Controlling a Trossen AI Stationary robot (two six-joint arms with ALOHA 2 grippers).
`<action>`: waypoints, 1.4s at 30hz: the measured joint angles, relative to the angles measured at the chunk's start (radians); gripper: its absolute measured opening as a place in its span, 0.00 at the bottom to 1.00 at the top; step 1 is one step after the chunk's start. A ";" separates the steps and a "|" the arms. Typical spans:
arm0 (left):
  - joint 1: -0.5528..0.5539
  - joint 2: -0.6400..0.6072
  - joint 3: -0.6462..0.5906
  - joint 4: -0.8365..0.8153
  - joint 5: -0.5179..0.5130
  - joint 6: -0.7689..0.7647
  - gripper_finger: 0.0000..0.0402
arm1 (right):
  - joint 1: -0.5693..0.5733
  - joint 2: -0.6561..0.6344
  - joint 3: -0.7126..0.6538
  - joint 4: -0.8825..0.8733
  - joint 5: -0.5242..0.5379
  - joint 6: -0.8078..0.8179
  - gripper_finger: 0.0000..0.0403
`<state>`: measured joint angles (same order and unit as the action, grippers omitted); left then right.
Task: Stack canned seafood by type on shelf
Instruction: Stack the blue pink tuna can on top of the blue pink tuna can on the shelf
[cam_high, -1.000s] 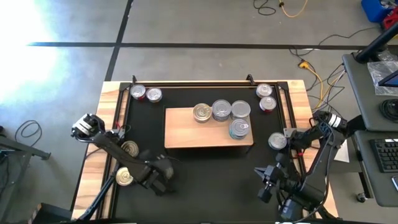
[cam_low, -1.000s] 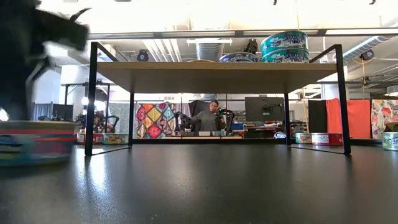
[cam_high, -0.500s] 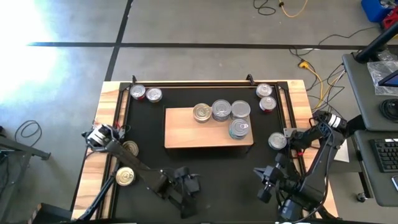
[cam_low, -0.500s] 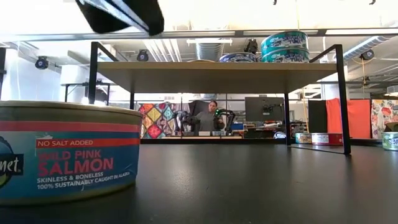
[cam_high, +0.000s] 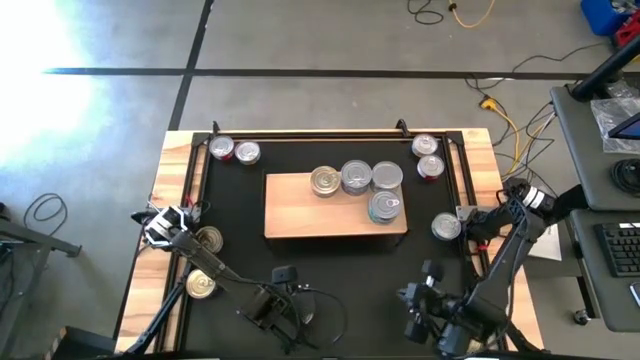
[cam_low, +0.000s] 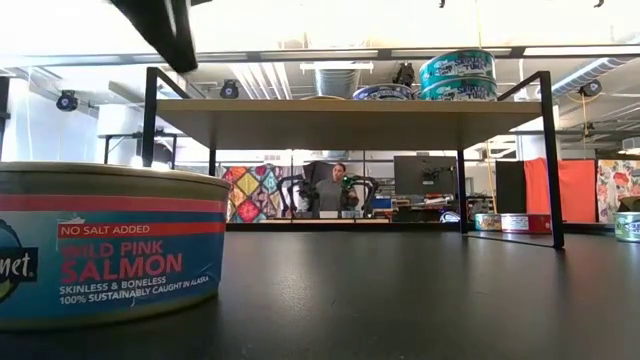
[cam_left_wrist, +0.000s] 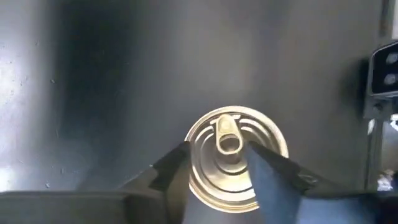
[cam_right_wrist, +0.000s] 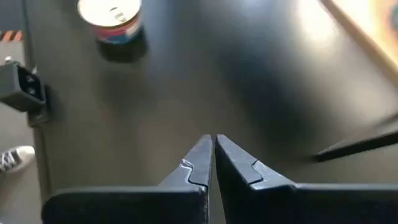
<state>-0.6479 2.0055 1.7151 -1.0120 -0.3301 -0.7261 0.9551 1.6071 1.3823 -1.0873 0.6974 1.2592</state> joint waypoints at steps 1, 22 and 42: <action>0.000 -0.003 -0.010 -0.001 0.009 0.000 0.40 | -0.006 0.000 0.000 0.021 0.001 -0.013 0.03; -0.265 -0.489 -0.676 0.378 -0.163 -0.101 0.56 | -0.236 0.056 0.128 0.196 -0.174 -0.213 0.03; -0.248 -0.505 -0.891 0.916 -0.156 -0.024 0.84 | -0.306 0.228 0.138 0.291 -0.256 -0.187 0.03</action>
<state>-0.8958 1.5002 0.8238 -0.0959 -0.4861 -0.7503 0.6492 1.8351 1.5208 -0.7959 0.4412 1.0719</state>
